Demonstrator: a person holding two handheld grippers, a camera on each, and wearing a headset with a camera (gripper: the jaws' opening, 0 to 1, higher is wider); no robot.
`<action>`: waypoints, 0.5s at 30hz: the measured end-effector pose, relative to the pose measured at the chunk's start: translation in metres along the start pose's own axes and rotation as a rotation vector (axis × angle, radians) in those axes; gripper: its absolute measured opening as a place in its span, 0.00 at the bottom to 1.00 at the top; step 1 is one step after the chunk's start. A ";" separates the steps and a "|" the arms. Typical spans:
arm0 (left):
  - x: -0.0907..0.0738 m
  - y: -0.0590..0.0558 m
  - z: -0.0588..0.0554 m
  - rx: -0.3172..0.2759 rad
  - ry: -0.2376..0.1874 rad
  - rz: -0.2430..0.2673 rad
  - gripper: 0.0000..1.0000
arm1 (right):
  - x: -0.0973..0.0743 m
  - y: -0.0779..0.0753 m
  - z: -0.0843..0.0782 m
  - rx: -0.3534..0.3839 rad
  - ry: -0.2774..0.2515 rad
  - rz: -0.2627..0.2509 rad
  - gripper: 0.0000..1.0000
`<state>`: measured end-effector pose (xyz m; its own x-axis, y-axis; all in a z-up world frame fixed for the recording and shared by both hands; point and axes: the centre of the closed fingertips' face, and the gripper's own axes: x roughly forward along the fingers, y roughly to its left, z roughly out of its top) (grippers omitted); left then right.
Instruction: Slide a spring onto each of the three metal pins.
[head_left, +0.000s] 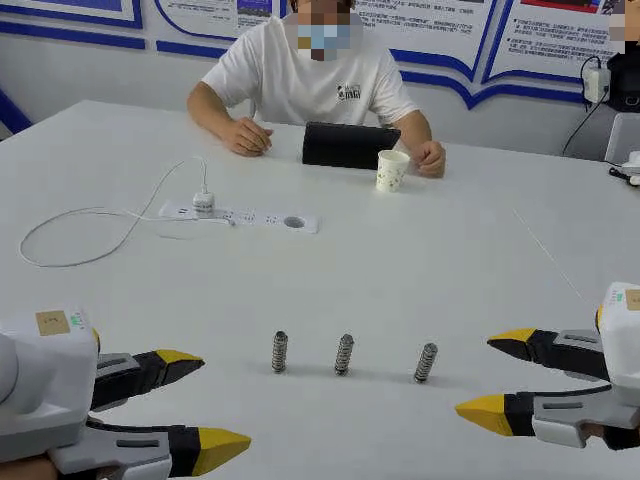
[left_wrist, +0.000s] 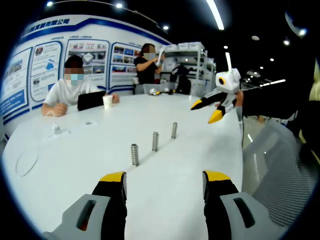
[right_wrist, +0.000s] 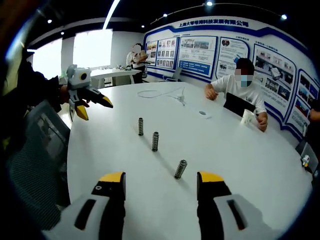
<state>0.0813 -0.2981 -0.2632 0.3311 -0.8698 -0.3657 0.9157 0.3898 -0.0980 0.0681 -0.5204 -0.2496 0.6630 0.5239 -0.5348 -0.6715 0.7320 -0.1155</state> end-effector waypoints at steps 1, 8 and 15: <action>0.000 0.000 0.000 0.000 0.000 0.001 0.63 | 0.000 0.000 0.000 -0.001 -0.005 -0.003 0.59; 0.002 0.002 0.001 -0.003 0.000 0.009 0.64 | -0.004 -0.001 -0.004 0.010 -0.032 -0.025 0.61; 0.004 0.005 -0.003 -0.015 0.006 0.017 0.65 | -0.008 -0.002 -0.011 0.017 -0.048 -0.043 0.63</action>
<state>0.0866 -0.2991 -0.2679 0.3451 -0.8611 -0.3733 0.9064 0.4091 -0.1057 0.0608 -0.5311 -0.2542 0.7066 0.5120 -0.4884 -0.6366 0.7613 -0.1229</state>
